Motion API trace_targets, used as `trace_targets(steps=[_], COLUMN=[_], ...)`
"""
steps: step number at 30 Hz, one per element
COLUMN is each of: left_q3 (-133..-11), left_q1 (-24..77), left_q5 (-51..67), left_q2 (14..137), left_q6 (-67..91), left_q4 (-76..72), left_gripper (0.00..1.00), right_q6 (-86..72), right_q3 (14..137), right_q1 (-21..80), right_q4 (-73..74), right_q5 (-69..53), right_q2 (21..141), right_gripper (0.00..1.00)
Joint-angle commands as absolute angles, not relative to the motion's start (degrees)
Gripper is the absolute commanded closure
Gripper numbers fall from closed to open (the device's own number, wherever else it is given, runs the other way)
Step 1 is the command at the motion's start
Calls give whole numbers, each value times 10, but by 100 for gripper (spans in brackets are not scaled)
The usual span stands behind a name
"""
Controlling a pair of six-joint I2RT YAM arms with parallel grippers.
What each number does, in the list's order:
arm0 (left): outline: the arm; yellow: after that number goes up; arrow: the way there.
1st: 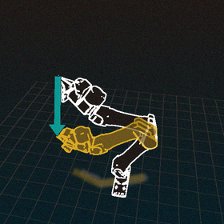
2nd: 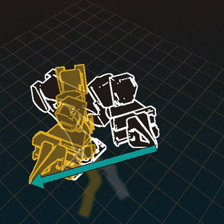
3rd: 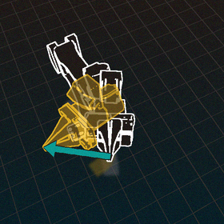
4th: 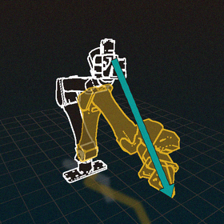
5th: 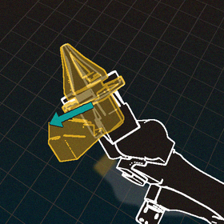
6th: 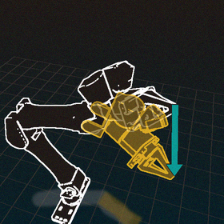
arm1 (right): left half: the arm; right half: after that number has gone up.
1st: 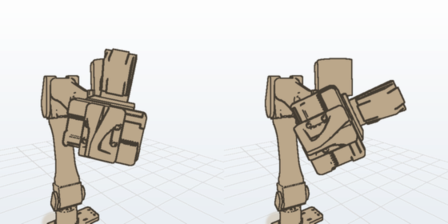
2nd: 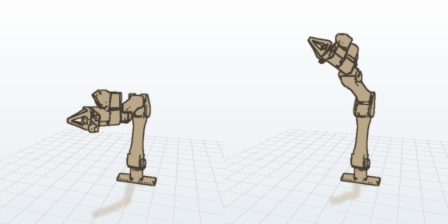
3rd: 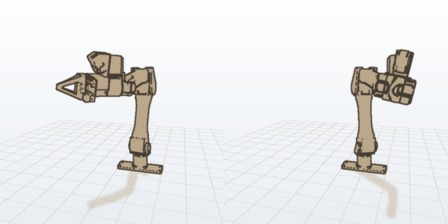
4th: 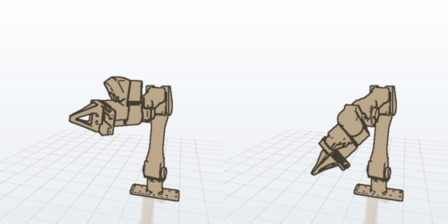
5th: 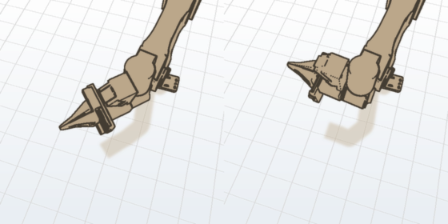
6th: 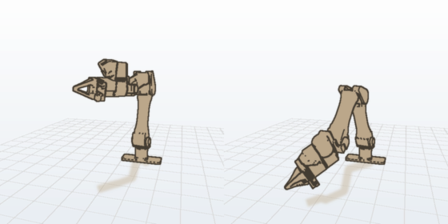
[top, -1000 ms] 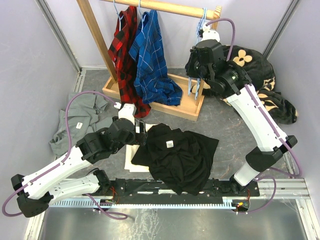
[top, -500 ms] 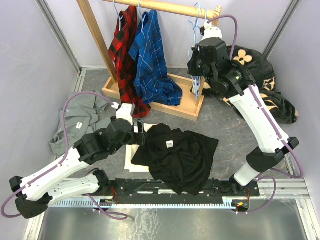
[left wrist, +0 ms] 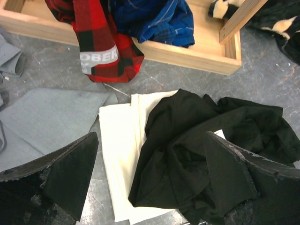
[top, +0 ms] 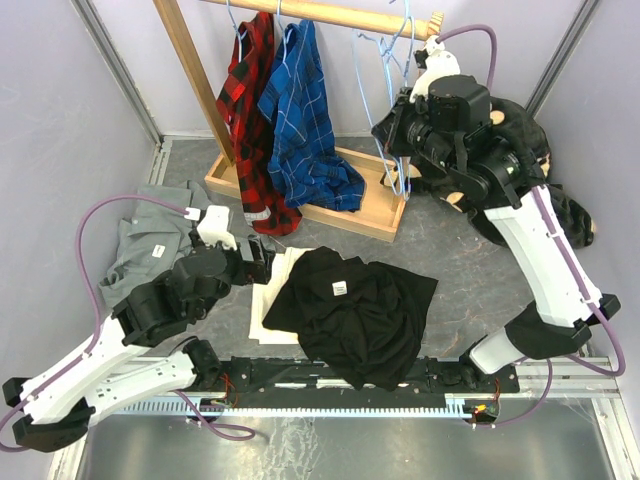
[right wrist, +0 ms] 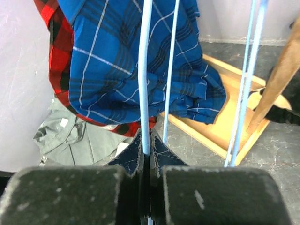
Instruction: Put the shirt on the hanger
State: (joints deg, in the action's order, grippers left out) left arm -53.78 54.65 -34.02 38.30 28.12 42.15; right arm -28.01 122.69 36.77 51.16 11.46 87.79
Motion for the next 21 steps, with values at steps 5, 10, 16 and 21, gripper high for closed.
trace_targets(steps=[5,10,16,21], left_q3=[-572,-556,-547,-505], left_q1=[544,545,545,544], left_q5=[-344,-290,-255,-258], left_q2=[376,377,386,372], left_q6=[184,153,103,78], left_q4=[364,346,331,287], left_gripper=[0,1,4,5], right_q6=[-282,-294,-321,-325], right_q3=[1143,1063,1026,1010], right_q1=[404,413,414,413], right_q4=[505,516,532,543], right_q5=[65,65,62,65], right_q2=[807,749,708,680], right_gripper=[100,100,100,100])
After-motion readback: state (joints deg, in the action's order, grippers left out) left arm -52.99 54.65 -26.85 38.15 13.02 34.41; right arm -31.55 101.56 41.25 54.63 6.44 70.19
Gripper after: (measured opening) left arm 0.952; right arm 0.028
